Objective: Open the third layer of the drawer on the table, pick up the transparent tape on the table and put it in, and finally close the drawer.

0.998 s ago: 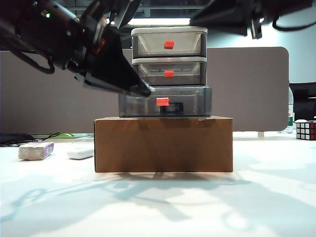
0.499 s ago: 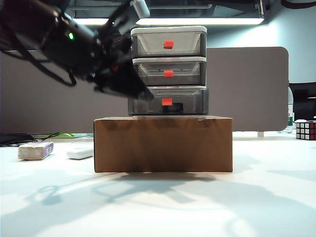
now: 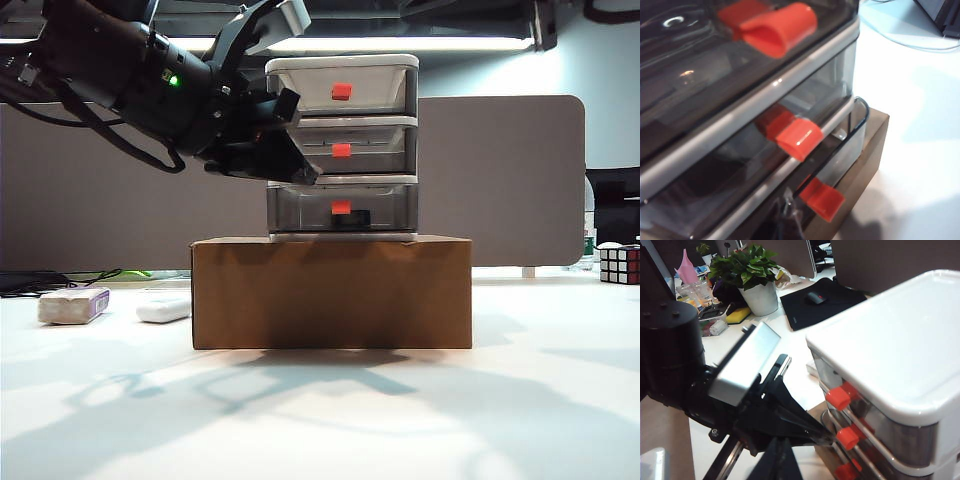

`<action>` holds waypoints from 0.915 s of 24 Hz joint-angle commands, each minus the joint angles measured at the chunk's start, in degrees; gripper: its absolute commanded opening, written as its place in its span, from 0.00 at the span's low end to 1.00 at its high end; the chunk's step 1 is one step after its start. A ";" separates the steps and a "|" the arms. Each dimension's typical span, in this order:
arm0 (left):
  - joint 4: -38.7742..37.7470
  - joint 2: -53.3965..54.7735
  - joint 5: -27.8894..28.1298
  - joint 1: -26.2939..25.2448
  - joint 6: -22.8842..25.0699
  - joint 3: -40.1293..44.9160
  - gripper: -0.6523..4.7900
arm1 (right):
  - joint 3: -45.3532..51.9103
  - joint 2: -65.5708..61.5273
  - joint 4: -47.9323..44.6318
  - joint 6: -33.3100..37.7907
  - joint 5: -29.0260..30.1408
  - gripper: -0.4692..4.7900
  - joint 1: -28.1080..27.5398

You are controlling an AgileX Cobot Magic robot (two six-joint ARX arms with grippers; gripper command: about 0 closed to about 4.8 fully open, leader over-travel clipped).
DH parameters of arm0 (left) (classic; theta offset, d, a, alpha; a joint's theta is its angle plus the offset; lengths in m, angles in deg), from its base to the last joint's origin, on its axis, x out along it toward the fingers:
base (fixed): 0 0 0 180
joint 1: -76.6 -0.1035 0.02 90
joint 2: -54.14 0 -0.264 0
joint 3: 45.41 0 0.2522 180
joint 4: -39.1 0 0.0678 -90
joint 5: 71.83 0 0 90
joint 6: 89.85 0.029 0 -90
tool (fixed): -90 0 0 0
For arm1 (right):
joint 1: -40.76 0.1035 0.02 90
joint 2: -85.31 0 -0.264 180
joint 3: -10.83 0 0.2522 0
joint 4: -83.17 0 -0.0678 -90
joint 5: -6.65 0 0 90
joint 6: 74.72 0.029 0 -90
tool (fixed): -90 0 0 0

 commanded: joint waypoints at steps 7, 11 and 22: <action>-14.80 -30.62 2.82 3.17 -4.33 12.35 0.11 | 0.74 17.22 27.80 -12.48 -15.91 0.08 0.02; -24.52 -48.17 8.04 3.17 -8.41 19.02 0.11 | 4.59 26.75 32.20 -11.02 -21.05 0.08 0.02; -39.58 -81.31 18.47 3.08 -21.73 33.05 0.11 | 25.18 61.31 32.35 -6.56 -40.83 0.08 0.04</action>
